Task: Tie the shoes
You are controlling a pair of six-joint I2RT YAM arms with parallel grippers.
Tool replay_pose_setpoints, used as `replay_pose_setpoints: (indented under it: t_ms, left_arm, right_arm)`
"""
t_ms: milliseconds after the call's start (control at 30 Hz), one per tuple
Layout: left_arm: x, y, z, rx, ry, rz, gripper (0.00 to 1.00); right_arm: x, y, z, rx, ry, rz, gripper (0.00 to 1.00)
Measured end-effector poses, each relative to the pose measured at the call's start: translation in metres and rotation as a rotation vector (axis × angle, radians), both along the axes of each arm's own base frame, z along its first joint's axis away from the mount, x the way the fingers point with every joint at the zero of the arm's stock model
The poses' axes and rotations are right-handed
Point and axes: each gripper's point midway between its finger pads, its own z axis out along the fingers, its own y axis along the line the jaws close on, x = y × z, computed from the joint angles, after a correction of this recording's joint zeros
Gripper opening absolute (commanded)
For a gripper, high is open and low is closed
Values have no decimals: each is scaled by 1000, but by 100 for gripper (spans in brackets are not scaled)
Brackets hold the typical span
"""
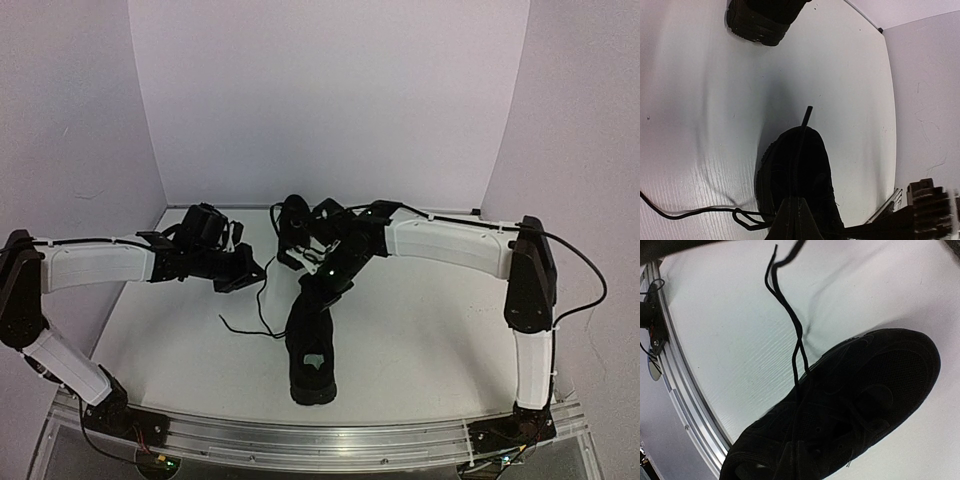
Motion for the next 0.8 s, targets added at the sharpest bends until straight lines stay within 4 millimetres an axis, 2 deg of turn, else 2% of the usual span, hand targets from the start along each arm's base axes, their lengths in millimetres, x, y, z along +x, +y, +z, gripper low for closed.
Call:
replay_pose_setpoints:
  t_ms: [133,300,400,500,600,800]
  left_arm:
    - [1,-6,-4,-7,15,-19,0]
    - [4,-15,1,-31,14,-47,0]
    - [6,-24,0,-48,24,-74,0]
    - [6,-30,-10,-55,48,-97,0]
    - [4,-32,-16,-54,68,-108,0]
    - [3,-34,-14,-66,71,-120,0]
  right_arm:
    - [0,0,12,25,-16,-2,0]
    - [-1,-1,8,21,-13,-3,1]
    - [-2,-2,6,15,-9,-3,27]
    - [-2,-2,6,15,-5,-9,36]
    - [-2,-2,6,14,0,-16,35]
    - [-3,-2,0,3,15,-16,33]
